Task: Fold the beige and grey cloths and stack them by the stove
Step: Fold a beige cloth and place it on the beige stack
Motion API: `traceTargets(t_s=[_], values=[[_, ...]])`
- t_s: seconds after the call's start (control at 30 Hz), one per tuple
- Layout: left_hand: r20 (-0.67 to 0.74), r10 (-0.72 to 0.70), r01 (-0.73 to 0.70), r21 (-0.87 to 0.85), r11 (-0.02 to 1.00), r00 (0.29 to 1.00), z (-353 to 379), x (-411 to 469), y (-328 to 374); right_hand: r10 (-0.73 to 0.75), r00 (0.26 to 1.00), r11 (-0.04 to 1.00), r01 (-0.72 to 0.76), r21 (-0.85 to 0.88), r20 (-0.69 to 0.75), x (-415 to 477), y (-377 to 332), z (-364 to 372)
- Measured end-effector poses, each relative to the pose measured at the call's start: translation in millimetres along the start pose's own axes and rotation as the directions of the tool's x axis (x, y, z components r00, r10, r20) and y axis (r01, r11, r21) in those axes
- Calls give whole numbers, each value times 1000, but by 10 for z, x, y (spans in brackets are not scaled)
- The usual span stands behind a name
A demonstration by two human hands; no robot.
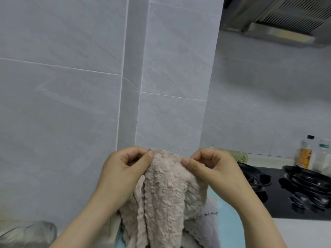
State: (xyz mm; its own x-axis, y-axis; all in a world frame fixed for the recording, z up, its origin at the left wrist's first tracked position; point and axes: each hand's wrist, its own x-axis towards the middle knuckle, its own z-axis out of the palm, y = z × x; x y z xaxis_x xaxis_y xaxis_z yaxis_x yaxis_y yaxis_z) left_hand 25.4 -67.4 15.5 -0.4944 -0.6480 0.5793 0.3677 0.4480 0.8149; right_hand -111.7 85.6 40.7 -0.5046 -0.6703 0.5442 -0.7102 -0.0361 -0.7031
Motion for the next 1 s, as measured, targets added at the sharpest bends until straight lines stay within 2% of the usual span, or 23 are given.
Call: traceTargets(t_s=[0.1,0.2,0.33,0.43,0.53,0.7,0.9,1.0], values=[[-11,55,-55,54,997,998,0,1,4,-149,983,978,131,-159,-108,2,44,-74],[2,92,-91,100,991,996,2,-12,-6,-312,938,918,257,-302,-150,36,72,-57],[-14,110,-109,37,993,994,-18,-6,4,-463,867,825,347,-446,-183,57,82,-5],[-46,140,-142,-35,989,989,-26,-8,50,-523,825,799,387,-460,-213,32,-10,0],[-58,171,-173,-29,984,983,-28,-21,88,-462,858,826,326,-459,-224,-1,-93,-1],[-54,194,-186,136,973,979,-13,-13,20,-261,960,861,186,-474,-96,11,-53,37],[-2,162,-161,97,982,987,5,-28,26,-189,978,873,128,-470,-85,16,-35,45],[17,156,-157,77,985,988,23,-44,43,-137,989,929,107,-355,-59,-4,-80,55]])
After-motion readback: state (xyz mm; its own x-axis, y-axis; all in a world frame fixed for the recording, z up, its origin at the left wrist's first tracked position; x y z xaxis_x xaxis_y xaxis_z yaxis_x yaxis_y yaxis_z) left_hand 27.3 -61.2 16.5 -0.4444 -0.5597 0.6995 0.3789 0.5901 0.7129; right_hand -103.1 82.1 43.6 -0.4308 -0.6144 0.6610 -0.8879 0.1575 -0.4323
